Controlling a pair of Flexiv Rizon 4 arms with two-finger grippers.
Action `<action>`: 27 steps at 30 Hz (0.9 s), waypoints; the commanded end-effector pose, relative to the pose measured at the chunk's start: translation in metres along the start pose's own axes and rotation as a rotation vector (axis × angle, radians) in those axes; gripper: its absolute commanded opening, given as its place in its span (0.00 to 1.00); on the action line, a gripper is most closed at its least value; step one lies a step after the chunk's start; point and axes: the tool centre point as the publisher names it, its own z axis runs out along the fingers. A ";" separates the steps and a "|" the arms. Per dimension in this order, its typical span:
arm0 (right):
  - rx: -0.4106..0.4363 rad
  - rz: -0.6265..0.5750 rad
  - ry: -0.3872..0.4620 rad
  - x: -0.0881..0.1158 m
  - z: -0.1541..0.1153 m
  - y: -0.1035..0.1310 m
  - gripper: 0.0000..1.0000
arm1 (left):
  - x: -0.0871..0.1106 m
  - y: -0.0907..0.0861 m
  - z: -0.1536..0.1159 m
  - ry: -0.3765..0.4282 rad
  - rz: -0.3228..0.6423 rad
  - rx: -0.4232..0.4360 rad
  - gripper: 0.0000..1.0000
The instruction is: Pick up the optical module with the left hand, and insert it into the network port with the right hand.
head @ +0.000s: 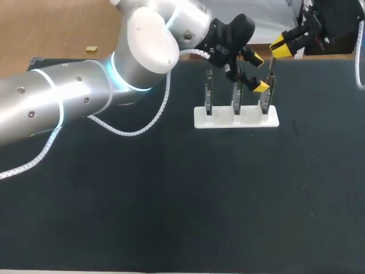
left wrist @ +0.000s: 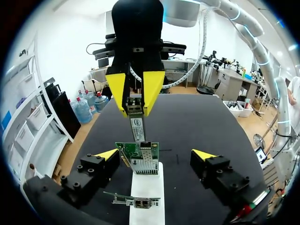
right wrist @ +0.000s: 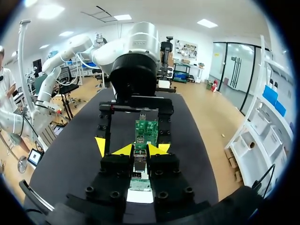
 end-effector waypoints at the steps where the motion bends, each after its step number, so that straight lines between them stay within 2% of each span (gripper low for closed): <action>1: 0.011 0.003 -0.001 0.003 0.002 0.005 0.00 | -0.001 0.002 0.001 0.004 -0.001 0.003 1.00; 27: 0.035 0.038 0.020 0.014 0.008 0.009 0.00 | -0.001 0.002 0.001 0.004 -0.001 0.003 1.00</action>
